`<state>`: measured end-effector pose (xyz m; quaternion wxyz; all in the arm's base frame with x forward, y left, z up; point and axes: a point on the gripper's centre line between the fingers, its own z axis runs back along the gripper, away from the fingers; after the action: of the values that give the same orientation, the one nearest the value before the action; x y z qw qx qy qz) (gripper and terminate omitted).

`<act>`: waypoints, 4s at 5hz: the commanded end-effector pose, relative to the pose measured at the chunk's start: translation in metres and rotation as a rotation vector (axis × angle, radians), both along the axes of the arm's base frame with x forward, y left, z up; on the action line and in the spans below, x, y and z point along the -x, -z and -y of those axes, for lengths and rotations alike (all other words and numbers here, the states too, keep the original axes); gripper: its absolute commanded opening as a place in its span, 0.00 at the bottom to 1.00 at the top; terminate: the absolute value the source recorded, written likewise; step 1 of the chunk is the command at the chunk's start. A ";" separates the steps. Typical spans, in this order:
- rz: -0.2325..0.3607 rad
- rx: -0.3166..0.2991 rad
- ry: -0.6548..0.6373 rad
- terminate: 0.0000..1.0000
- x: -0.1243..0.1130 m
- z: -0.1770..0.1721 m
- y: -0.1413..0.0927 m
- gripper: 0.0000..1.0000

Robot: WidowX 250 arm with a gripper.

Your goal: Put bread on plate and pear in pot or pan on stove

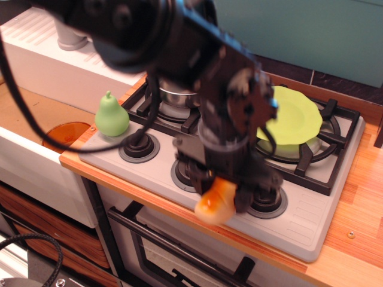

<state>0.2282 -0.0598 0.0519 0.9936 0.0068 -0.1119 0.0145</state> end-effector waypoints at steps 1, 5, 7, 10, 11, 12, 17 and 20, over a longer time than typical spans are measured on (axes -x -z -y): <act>0.034 -0.013 0.046 0.00 -0.026 -0.020 -0.046 0.00; 0.021 0.008 -0.012 0.00 -0.108 0.000 -0.046 0.00; 0.027 0.020 0.006 0.00 -0.131 0.005 -0.035 0.00; -0.022 0.008 -0.002 0.00 -0.109 0.010 -0.051 1.00; -0.060 0.002 0.030 0.00 -0.101 -0.006 -0.072 1.00; -0.100 0.010 0.152 0.00 -0.096 -0.038 -0.091 1.00; 0.136 -0.070 0.024 0.00 -0.054 -0.126 -0.113 1.00; 0.289 -0.159 -0.130 0.00 -0.036 -0.160 -0.090 1.00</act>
<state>0.2644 0.0984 0.1317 0.9645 0.0815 -0.2406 0.0720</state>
